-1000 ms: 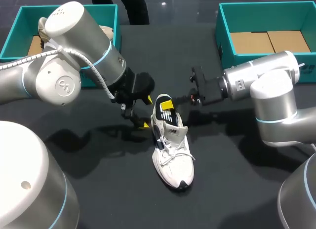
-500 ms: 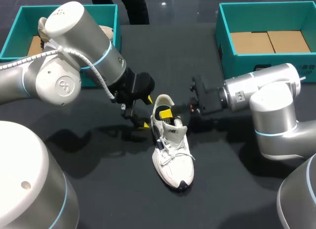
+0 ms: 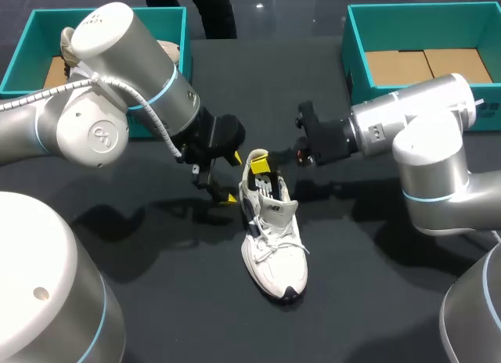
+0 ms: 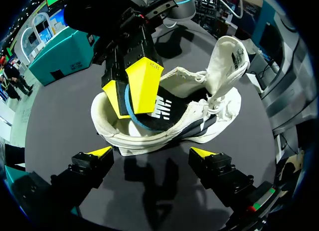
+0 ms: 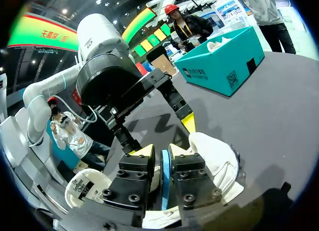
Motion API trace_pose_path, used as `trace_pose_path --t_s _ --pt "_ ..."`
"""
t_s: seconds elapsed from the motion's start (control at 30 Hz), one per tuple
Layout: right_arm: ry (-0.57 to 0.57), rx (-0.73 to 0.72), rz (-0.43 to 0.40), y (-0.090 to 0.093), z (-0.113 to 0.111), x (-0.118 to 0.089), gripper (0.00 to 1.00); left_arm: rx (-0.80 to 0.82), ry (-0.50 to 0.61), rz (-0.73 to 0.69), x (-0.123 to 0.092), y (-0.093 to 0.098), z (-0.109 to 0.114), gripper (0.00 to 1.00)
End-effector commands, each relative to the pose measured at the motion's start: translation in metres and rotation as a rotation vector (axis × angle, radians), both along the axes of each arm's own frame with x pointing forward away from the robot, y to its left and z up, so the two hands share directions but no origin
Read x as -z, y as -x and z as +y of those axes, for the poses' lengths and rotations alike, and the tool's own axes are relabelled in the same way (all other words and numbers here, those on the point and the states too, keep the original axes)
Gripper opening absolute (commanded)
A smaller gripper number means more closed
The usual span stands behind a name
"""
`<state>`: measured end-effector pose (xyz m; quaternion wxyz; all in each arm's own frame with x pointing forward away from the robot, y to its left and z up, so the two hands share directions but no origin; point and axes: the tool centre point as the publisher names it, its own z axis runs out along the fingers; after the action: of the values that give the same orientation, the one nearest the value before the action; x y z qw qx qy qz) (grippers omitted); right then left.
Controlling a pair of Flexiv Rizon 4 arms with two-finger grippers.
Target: Take the shoe out of the shoebox, open the shoe tongue, remove and reinsert the insole, then place the shoe into the shoebox
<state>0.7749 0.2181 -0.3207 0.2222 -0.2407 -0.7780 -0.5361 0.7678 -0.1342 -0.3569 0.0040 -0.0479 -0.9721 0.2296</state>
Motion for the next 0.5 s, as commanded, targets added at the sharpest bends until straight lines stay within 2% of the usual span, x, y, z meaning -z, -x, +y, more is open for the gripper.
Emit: trace_pose_path --t_s 0.03,0.3,0.47,0.5 --pt "-0.001 -0.006 0.023 -0.004 0.004 0.011 0.00 0.000 0.000 -0.001 0.001 0.000 0.000 1.00" --pt "-0.015 0.034 0.084 0.014 0.000 0.028 0.00 0.000 0.000 -0.001 0.001 0.000 0.000 1.00" --pt "-0.015 0.050 0.041 0.018 -0.002 0.019 0.00 0.000 0.000 -0.001 0.001 0.000 0.000 1.00" --pt "-0.014 0.050 0.031 0.018 -0.002 0.017 0.11 0.000 0.000 -0.001 0.001 0.000 0.000 1.00"
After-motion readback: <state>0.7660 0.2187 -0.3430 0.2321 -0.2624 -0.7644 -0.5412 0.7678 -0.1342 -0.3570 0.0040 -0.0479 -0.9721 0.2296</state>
